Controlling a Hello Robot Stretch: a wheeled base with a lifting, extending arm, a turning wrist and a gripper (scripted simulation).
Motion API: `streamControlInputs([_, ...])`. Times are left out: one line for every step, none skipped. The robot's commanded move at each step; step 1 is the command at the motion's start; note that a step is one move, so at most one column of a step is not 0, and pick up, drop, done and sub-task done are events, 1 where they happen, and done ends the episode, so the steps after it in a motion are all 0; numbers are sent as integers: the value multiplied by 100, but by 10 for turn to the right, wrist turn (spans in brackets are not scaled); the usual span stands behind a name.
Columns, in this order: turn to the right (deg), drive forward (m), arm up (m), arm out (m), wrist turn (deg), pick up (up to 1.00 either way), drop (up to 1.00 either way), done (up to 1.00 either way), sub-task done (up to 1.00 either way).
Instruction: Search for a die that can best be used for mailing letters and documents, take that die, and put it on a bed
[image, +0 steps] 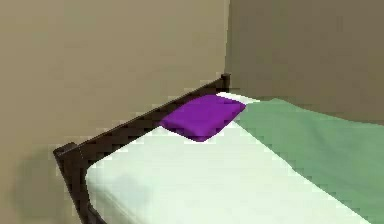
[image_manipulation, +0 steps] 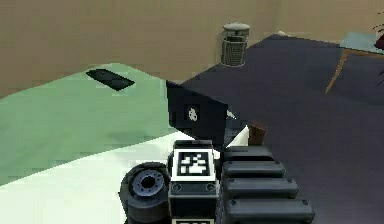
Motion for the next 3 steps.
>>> streamControlInputs([-90, 0, 0, 0, 0, 0, 0, 0, 0])
streamControlInputs([450, 0, 0, 0, 0, 0, 0, 0, 0])
streamControlInputs([450, 0, 0, 0, 0, 0, 0, 0, 0])
